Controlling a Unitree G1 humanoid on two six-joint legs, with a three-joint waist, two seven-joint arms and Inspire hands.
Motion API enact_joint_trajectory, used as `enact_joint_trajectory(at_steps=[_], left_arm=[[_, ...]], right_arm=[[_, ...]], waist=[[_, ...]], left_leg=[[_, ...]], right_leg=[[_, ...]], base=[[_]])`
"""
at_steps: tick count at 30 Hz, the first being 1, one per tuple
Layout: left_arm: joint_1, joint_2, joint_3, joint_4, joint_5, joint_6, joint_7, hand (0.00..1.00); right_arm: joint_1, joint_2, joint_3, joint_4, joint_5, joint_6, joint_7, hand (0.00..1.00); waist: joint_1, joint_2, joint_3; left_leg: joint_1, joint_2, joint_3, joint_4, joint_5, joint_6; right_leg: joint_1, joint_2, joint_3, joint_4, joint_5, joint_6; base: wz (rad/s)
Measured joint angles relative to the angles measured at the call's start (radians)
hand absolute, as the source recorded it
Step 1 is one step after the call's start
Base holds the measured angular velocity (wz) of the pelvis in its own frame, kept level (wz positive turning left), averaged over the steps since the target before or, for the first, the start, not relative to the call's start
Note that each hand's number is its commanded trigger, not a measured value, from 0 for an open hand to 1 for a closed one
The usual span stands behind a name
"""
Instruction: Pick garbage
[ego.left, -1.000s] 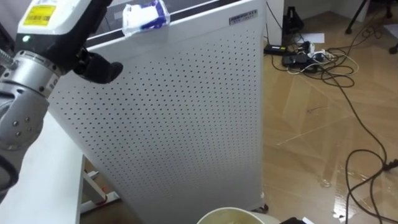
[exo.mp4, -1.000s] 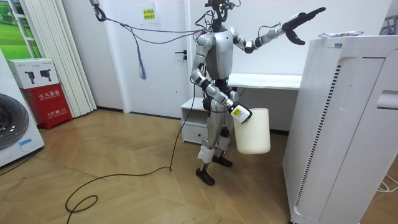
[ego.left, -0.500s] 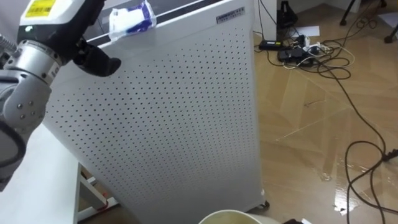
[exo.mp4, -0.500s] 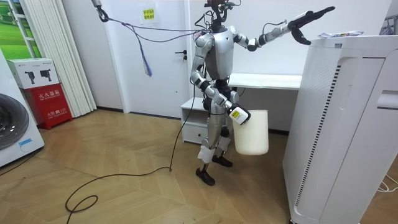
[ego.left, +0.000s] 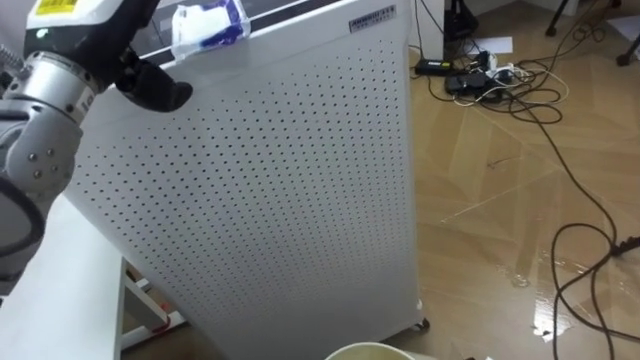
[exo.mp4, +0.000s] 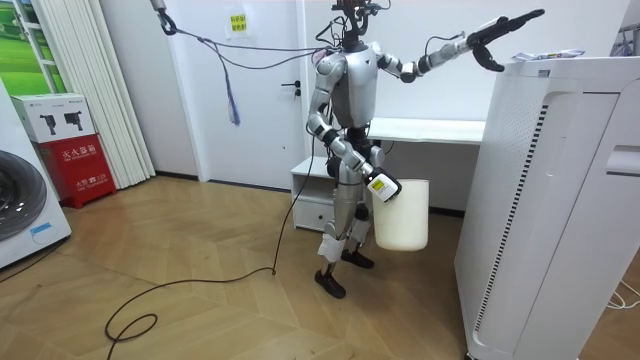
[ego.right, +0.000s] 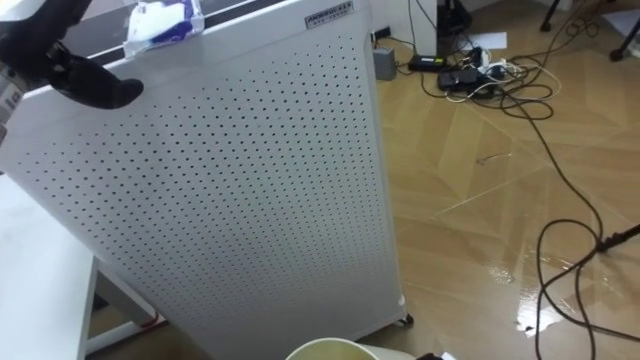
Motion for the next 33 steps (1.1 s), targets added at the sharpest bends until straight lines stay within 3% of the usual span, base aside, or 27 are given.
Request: enact_joint_trajectory(at_steps=[6, 12, 23, 24, 25, 27, 33], left_arm=[[0.0, 0.0, -0.037, 0.016, 0.0, 0.022, -0.057, 0.0], [-0.007, 0.0, -0.039, 0.071, -0.001, 0.031, -0.15, 0.0], [-0.007, 0.0, -0.039, 0.091, 0.001, 0.037, -0.218, 0.01], [-0.007, 0.0, -0.039, 0.095, 0.001, 0.038, -0.221, 0.3], [-0.007, -0.001, -0.039, 0.097, 0.002, 0.039, -0.225, 0.49], [-0.007, -0.004, -0.039, 0.115, 0.002, 0.045, -0.236, 1.0], [-0.034, -0.017, -0.005, 0.118, 0.012, 0.089, -0.226, 1.0]], right_arm=[[0.0, -0.001, 0.023, 0.002, 0.0, 0.007, -0.006, 1.0], [0.0, 0.001, 0.031, 0.009, 0.009, 0.007, -0.008, 1.0], [0.0, 0.003, 0.03, 0.009, 0.008, 0.007, -0.018, 1.0], [0.0, 0.002, 0.03, 0.009, 0.009, 0.007, -0.018, 1.0], [0.0, 0.002, 0.03, 0.009, 0.009, 0.007, -0.018, 1.0], [-0.003, 0.002, 0.03, 0.009, 0.008, 0.007, -0.017, 1.0], [-0.021, 0.004, 0.03, 0.011, 0.005, 0.043, -0.017, 1.0]], waist=[[-0.002, -0.01, 0.0001], [-0.016, -0.008, -0.001], [-0.037, -0.002, -0.0009], [-0.039, -0.001, -0.0006], [-0.04, 0.001, -0.0005], [-0.045, 0.012, 0.0018], [-0.051, 0.025, 0.0009]], left_leg=[[-0.002, 0.001, 0.023, 0.0, 0.0, 0.0], [-0.002, 0.001, 0.026, 0.001, 0.0, 0.0], [-0.001, 0.001, 0.024, 0.001, 0.0, 0.0], [-0.001, 0.001, 0.024, 0.001, 0.0, 0.0], [-0.001, 0.001, 0.024, 0.0, 0.0, 0.0], [0.0, 0.001, 0.024, -0.003, 0.0, 0.0], [0.01, 0.001, 0.023, -0.013, 0.0, 0.0]], right_leg=[[-0.012, 0.0, 0.019, 0.002, 0.0, 0.0], [-0.016, 0.001, 0.026, 0.007, 0.0, 0.0], [-0.017, 0.001, 0.026, 0.012, 0.0, 0.0], [-0.017, 0.001, 0.026, 0.012, 0.0, 0.0], [-0.017, 0.001, 0.026, 0.012, 0.0, 0.0], [-0.019, 0.001, 0.025, 0.014, 0.0, 0.0], [-0.016, 0.002, 0.026, 0.017, 0.0, 0.0]], base=[[-0.11], [-0.02], [0.0], [0.0], [0.0], [0.0], [-0.01]])
